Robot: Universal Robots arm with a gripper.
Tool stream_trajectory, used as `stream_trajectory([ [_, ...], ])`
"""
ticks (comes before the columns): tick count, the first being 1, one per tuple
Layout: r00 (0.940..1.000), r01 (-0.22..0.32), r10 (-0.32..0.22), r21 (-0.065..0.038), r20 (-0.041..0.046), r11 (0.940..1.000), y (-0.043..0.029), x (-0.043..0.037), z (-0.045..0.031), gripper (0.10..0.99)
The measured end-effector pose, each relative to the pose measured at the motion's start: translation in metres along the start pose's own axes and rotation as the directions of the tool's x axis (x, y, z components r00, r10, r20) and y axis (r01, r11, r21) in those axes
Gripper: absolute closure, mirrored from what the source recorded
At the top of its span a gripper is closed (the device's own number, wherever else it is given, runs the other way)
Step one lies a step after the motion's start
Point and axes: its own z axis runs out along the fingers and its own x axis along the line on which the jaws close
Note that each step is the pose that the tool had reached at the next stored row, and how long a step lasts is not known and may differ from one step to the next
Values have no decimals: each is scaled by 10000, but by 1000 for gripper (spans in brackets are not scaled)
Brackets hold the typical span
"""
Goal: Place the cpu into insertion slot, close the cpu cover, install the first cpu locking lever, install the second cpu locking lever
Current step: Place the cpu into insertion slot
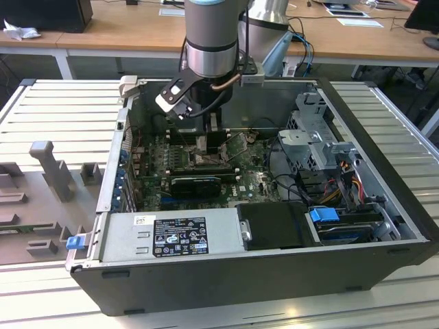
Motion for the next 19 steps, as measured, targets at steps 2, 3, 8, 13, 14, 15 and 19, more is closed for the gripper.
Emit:
stream_trajectory([
  [2,10000,74,-74,3,-5,10000,-2,37,43,553],
  [3,9999,114,-114,6,-5,9999,-3,53,62,553],
  [8,9996,286,-286,13,-15,9996,-9,100,170,553],
  [13,9996,296,-296,13,-17,9996,-32,95,288,553],
  [14,9996,294,-294,13,-16,9996,-36,94,309,553],
  [15,9996,295,-295,14,-16,9996,-37,93,327,553],
  [19,9996,293,-293,11,-16,9996,-39,93,344,553],
])
